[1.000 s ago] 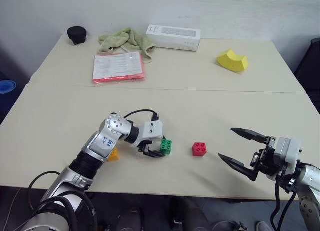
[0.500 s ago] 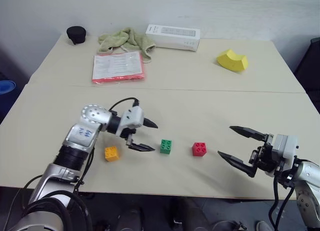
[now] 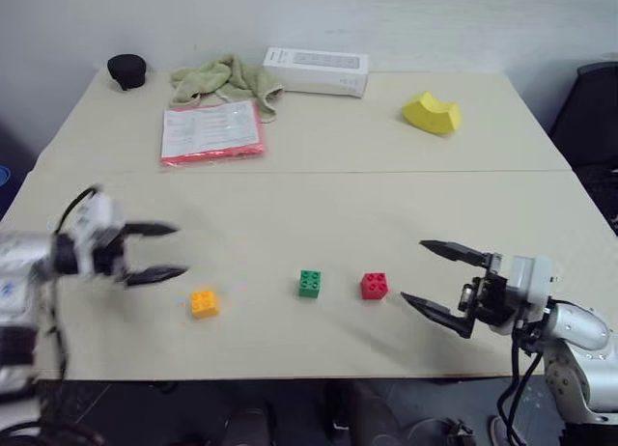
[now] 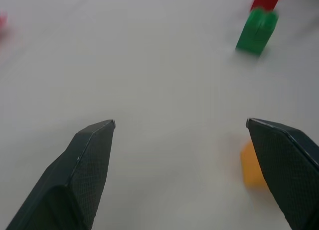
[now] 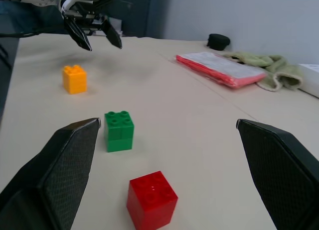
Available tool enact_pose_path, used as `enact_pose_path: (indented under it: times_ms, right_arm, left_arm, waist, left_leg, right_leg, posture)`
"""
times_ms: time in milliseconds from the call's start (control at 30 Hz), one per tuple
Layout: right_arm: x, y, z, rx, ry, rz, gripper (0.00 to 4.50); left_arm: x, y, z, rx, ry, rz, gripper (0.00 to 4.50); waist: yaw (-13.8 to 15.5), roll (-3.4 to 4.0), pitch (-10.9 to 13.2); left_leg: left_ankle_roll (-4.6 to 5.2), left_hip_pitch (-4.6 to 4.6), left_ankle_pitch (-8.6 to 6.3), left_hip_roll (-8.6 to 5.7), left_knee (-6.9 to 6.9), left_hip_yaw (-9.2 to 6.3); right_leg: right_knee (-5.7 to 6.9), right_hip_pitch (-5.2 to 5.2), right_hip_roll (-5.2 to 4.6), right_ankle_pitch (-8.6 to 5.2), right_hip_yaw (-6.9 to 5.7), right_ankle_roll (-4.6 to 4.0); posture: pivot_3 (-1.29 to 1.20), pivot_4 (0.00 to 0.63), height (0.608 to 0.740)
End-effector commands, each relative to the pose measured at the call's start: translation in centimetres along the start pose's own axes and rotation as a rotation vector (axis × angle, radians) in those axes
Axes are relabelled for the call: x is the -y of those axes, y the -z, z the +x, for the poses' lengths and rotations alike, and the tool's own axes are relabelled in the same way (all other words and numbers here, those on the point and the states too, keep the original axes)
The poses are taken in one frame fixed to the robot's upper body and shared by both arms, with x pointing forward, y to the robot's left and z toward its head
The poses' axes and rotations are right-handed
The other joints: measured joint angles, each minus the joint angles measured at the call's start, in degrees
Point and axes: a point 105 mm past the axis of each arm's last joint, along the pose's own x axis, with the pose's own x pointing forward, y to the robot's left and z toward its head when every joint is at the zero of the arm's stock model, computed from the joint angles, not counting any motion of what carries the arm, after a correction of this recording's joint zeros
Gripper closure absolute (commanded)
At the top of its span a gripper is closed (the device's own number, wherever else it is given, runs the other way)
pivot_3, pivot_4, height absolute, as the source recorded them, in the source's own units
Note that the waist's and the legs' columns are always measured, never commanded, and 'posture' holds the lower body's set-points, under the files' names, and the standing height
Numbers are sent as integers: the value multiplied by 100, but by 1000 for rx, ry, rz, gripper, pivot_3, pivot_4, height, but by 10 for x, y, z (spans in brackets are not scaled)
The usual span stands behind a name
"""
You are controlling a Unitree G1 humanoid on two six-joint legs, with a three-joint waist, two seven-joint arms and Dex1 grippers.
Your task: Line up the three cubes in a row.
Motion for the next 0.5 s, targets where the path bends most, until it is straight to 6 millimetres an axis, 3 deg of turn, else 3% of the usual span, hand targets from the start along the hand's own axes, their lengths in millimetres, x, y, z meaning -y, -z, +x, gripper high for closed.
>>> enact_pose_path:
  times_ms: [33, 133, 233, 400, 500]
  right_arm:
    - [-6, -11, 9, 32, -82, -58, 0]
    - [-12, -12, 15, 41, -141, -70, 0]
    - [-13, -12, 18, 47, -160, -70, 0]
    - [-10, -12, 17, 38, -170, -80, 0]
    - [-9, -12, 15, 29, -184, -85, 0]
  left_arm:
    - [-3, 7, -34, -6, -125, -10, 61]
    - [10, 32, -57, -61, -172, -83, 61]
    - [25, 35, -60, -39, -147, -88, 61]
    - [50, -1, -11, 99, 24, 1, 61]
    - [61, -12, 17, 119, 94, 49, 61]
  waist:
    - [77, -4, -1]
    - [115, -8, -4]
    - [136, -8, -3]
    - [229, -6, -3]
    - [206, -7, -4]
  left_leg:
    - [17, 0, -11, -1, 1, 0]
    - [33, 0, -29, -5, 3, -8]
    - [33, -2, -35, -5, 2, -10]
    - [34, -1, -35, -11, 1, -13]
    - [33, -1, -36, -14, 0, -13]
  right_leg:
    - [2, 1, -2, 0, 0, 0]
    - [0, 5, -17, -1, -5, -2]
    - [-5, 4, -21, -2, -8, -4]
    - [-5, 9, -33, -2, -12, -5]
    - [-5, 10, -33, -2, -12, -5]
  posture:
    - [0, 150, 740]
    - [0, 150, 740]
    - [0, 150, 740]
    - [0, 150, 740]
    - [0, 150, 740]
